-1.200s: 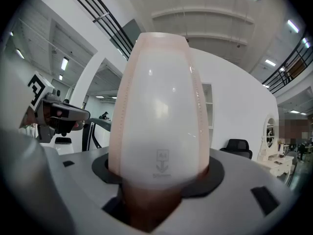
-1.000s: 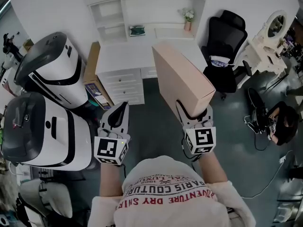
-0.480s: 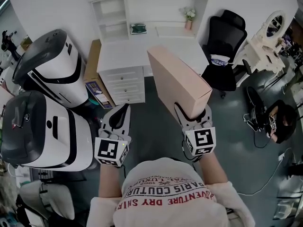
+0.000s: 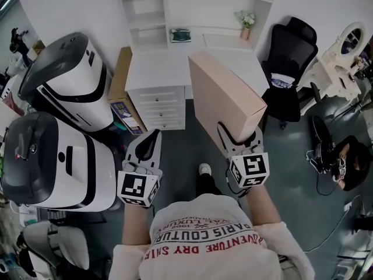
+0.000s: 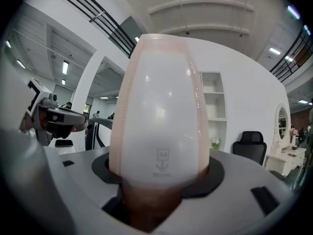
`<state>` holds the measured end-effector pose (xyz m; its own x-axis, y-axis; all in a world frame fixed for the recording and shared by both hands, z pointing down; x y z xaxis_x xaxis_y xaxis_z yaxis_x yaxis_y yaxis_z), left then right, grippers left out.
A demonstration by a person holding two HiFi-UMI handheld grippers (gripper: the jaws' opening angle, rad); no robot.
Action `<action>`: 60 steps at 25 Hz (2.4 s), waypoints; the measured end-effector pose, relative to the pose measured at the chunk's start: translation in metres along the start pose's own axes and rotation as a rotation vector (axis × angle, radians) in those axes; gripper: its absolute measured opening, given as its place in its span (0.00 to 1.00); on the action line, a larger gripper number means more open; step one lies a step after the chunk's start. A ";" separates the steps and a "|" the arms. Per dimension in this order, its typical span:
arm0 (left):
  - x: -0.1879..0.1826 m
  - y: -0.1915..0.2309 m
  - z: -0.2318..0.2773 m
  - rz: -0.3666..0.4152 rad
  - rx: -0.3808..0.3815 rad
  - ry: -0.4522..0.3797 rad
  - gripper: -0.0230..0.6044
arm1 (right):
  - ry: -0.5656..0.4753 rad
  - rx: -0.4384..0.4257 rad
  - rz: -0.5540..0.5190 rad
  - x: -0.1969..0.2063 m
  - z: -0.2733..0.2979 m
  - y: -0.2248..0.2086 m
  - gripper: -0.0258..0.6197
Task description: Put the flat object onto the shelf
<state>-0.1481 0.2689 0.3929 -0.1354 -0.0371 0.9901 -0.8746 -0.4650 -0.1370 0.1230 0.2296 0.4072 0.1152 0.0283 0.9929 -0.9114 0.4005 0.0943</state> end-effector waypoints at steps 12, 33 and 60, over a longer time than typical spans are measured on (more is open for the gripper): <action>-0.025 0.037 0.173 0.018 -0.085 -0.037 0.06 | -0.025 -0.094 -0.020 -0.016 0.152 -0.115 0.53; -0.041 0.113 0.351 0.090 -0.054 -0.071 0.06 | -0.019 -0.092 -0.240 -0.084 0.344 -0.210 0.53; -0.048 0.242 0.400 0.113 0.021 -0.123 0.06 | 0.184 0.197 -1.354 -0.239 0.545 -0.176 0.53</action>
<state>-0.1671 -0.1963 0.3248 -0.1733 -0.1975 0.9649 -0.8469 -0.4701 -0.2483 0.0405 -0.3470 0.1927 0.9839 -0.1499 0.0968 -0.0859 0.0774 0.9933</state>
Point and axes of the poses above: the fingertips, and each gripper's own axes: z forward along the fingers, y to its left, x out of its underside, the point moved 8 cm from there along -z, backward along the fingers, and after that the axes turned 2 degrees about z, right-handed, at the moved point
